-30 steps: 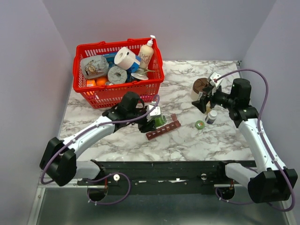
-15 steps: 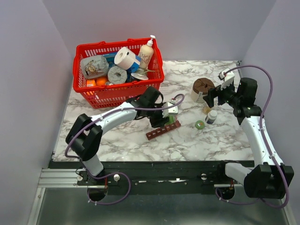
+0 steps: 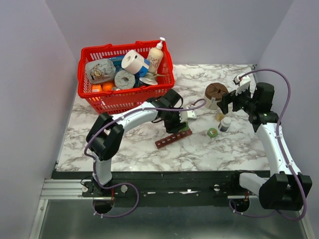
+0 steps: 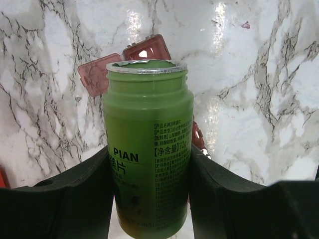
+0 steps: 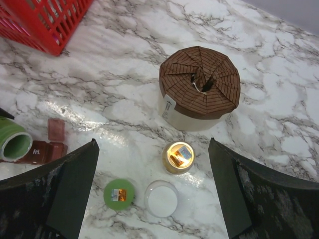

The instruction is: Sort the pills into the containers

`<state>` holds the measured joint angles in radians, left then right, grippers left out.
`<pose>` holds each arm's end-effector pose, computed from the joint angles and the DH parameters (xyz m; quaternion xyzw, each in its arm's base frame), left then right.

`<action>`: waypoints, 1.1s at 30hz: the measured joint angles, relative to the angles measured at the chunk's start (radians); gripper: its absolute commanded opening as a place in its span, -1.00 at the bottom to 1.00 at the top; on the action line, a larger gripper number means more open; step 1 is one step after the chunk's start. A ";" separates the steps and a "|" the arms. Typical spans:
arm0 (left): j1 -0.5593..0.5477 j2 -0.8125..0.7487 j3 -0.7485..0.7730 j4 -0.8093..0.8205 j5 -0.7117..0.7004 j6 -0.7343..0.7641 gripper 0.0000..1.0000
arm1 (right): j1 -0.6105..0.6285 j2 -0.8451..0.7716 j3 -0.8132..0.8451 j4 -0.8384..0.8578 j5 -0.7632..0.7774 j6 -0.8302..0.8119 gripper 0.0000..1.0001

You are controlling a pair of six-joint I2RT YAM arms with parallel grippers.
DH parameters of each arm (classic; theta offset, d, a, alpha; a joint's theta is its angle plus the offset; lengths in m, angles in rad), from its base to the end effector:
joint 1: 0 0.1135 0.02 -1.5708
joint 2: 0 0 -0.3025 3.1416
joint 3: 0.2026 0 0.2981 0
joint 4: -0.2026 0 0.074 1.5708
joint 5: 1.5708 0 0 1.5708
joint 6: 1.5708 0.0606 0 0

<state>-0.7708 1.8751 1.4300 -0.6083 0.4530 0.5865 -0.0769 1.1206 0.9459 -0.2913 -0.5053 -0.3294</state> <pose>0.3141 -0.3420 0.2188 0.6361 0.6972 -0.2391 0.2283 0.3012 0.0062 0.3371 -0.2339 0.8012 0.1059 0.5406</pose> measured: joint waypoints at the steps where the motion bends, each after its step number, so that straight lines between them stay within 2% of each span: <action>1: -0.002 0.005 0.008 -0.009 -0.008 0.000 -1.00 | -0.002 0.000 0.000 0.000 0.000 0.000 1.00; 13: -0.063 0.108 0.132 -0.146 -0.112 -0.056 -1.00 | -0.034 0.007 0.000 -0.016 0.000 0.000 0.99; 33: -0.125 0.184 0.258 -0.266 -0.308 -0.113 -1.00 | -0.056 0.007 0.000 -0.026 -0.004 0.001 0.99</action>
<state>-0.8955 2.0590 1.6878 -0.8738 0.1448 0.4736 -0.1333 1.1278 0.9459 -0.3168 -0.5095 -0.3286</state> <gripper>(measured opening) 0.598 0.996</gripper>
